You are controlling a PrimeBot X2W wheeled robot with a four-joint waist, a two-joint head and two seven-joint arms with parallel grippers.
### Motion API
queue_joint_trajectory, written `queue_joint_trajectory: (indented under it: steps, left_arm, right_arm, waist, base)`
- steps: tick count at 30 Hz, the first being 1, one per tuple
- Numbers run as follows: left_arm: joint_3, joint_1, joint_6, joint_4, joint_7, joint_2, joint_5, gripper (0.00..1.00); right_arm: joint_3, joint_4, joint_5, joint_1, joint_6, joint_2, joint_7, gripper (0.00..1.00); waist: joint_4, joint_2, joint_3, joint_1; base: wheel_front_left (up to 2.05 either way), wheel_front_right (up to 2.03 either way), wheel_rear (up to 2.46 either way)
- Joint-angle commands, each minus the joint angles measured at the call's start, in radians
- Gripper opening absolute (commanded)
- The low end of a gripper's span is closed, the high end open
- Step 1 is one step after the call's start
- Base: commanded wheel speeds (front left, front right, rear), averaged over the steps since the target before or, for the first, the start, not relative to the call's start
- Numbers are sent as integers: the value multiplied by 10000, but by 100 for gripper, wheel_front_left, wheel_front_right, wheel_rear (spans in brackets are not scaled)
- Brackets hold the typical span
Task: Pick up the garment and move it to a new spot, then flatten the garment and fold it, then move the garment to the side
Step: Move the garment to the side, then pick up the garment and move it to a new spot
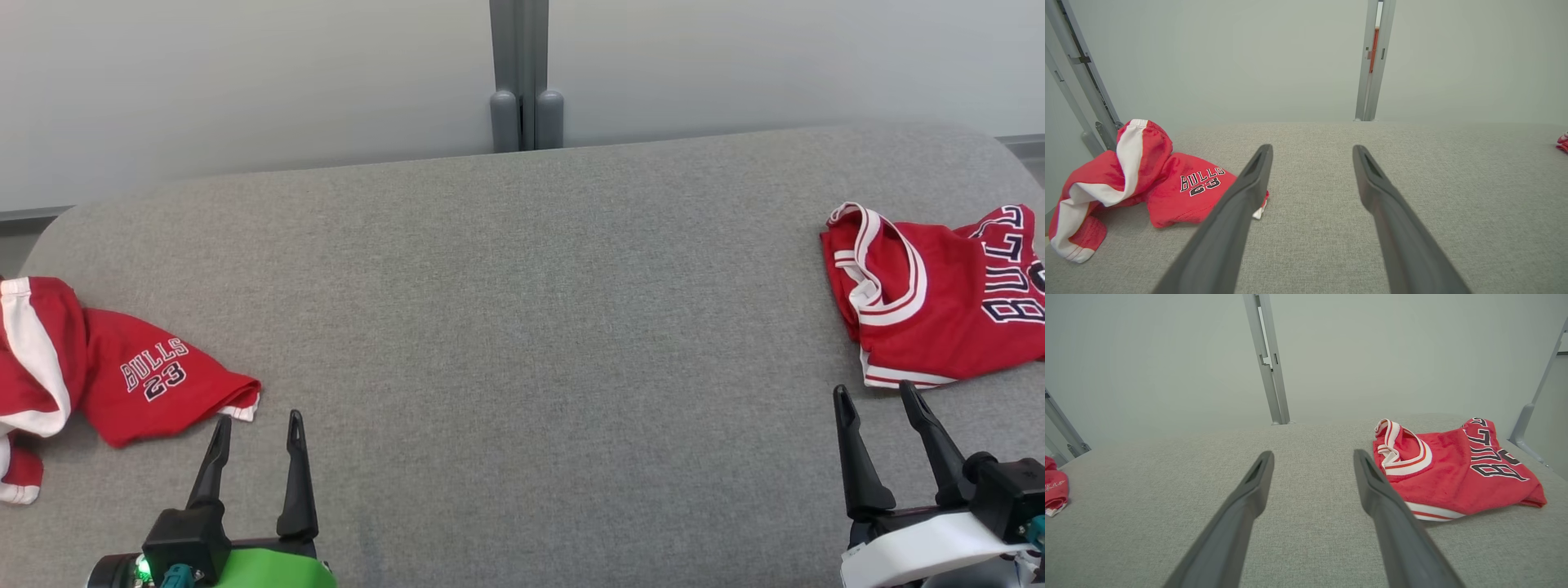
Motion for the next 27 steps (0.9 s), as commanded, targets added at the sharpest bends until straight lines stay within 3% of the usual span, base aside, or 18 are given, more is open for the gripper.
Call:
queue_joint_trajectory:
  steps: [1, 13, 17, 27]
  left_arm:
    - [17, 123, -31, 44, -47, 73, -61, 100]
    - [-63, -260, -70, 144, -48, 26, -45, 100]
    - [-107, -629, -190, 194, -48, -83, -92, 100]
    - [288, -1563, -426, 376, -41, -627, 70, 100]
  right_arm:
    - [-23, -66, -19, 85, -10, -31, 30, 100]
    - [-262, -359, -160, 243, -10, 25, 180, 100]
    - [-285, -642, -223, 232, -10, 34, 242, 100]
    - [130, -1608, -316, -284, -7, -212, 796, 100]
  waist:
    - [-17, 0, -5, 0]
    - [362, 0, 39, 0]
    - [1078, 0, 228, 0]
    - [3800, 0, 856, 0]
  base:
    - [0, 0, 0]
    - [0, 0, 0]
    - [0, 0, 0]
    - [0, 0, 0]
